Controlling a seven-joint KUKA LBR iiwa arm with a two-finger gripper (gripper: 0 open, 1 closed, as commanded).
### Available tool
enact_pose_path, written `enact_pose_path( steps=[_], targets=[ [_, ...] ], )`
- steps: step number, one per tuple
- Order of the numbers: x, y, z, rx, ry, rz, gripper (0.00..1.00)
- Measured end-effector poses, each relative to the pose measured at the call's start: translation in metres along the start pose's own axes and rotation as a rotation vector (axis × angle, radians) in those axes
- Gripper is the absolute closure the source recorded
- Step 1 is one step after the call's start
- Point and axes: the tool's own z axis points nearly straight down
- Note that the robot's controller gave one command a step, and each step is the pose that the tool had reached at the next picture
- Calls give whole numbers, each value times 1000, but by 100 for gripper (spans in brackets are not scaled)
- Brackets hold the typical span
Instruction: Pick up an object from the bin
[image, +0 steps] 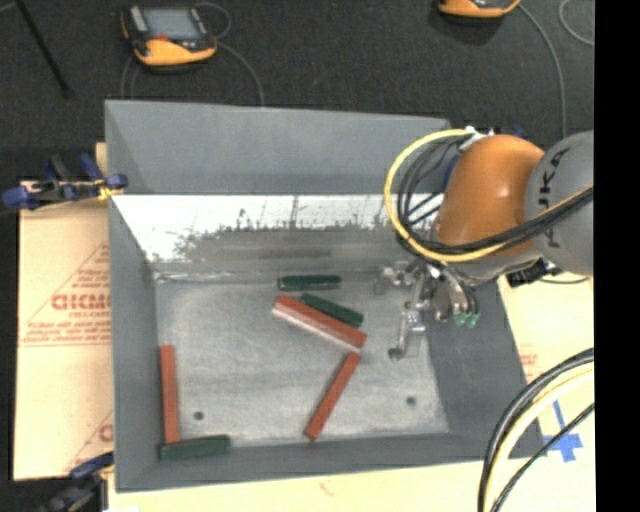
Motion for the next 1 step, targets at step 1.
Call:
enact_pose_path(
  steps=[1],
  targets=[
    [-37,36,48,-2,-7,101,0]
  ],
)
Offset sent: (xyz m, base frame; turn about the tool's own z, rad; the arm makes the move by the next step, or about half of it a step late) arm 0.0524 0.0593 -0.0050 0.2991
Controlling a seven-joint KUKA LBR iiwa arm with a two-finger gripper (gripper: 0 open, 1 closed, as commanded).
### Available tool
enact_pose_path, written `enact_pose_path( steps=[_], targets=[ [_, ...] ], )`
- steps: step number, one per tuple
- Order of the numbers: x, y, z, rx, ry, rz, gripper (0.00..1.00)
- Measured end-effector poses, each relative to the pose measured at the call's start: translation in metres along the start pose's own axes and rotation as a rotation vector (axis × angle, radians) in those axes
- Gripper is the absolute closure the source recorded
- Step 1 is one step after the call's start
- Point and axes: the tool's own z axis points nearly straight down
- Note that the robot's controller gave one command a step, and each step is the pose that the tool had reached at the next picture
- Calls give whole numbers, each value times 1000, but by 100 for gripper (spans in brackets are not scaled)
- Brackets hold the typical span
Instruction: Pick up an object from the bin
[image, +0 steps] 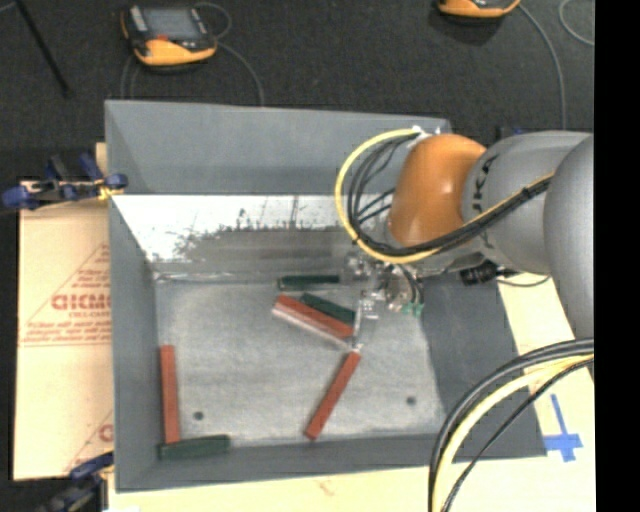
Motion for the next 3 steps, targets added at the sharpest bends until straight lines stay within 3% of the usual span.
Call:
enact_pose_path(
  steps=[1,2,3],
  targets=[
    [-6,15,1,1,14,109,0],
    [-4,36,-4,2,3,109,0],
    [-2,40,17,1,8,253,0]
  ],
)
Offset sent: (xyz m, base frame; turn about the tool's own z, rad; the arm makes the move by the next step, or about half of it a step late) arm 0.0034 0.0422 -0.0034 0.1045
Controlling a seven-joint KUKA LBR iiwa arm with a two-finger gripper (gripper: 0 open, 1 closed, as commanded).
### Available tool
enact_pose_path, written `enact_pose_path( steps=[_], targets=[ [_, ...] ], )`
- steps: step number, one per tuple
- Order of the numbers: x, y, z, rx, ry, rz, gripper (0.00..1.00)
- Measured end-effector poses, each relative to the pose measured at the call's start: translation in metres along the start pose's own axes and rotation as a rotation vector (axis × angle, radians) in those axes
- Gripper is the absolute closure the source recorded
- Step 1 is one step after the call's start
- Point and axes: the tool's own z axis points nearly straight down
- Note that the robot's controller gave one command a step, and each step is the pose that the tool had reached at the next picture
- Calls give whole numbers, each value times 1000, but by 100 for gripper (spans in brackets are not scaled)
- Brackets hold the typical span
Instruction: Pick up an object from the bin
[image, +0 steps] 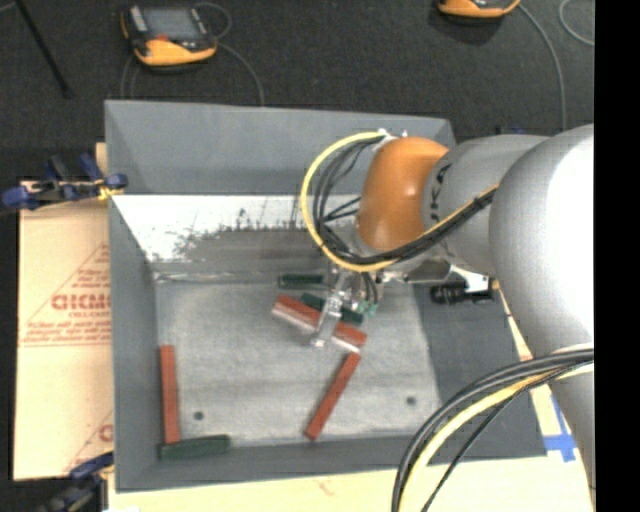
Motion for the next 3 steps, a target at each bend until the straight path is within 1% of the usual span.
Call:
enact_pose_path(
  steps=[1,3],
  targets=[
    [-4,12,7,2,-17,-130,100],
    [-4,12,5,0,-17,-129,100]
  ],
)
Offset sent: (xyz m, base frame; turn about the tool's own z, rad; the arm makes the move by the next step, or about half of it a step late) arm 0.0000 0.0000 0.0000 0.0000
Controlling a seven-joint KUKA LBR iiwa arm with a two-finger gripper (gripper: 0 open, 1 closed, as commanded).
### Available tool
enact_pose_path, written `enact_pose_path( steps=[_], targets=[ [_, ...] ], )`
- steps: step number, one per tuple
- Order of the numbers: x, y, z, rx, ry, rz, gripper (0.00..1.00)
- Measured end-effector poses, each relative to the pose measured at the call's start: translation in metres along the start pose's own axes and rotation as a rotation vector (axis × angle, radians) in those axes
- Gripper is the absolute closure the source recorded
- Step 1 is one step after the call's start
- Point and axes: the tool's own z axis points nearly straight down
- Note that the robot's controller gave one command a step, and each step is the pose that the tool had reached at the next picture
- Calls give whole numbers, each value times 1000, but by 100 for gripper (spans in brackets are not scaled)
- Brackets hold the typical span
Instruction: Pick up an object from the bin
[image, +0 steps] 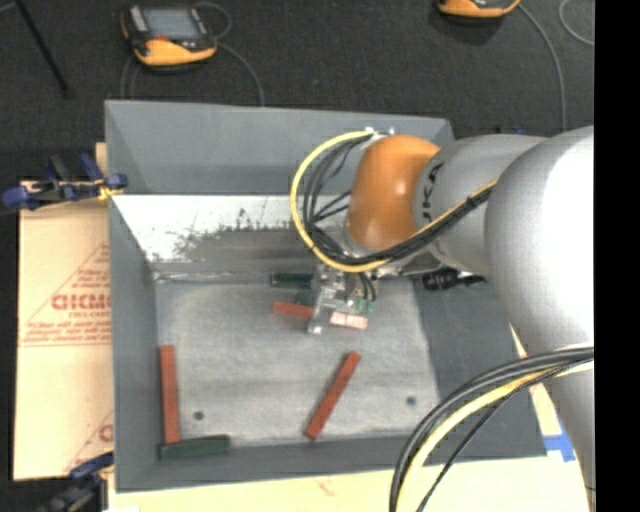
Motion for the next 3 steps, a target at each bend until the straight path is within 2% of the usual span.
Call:
enact_pose_path(
  steps=[1,2,3],
  targets=[
    [3,0,-7,2,16,0,100],
    [3,0,-26,2,21,-1,100],
    [1,0,-42,0,17,-1,100]
  ],
)
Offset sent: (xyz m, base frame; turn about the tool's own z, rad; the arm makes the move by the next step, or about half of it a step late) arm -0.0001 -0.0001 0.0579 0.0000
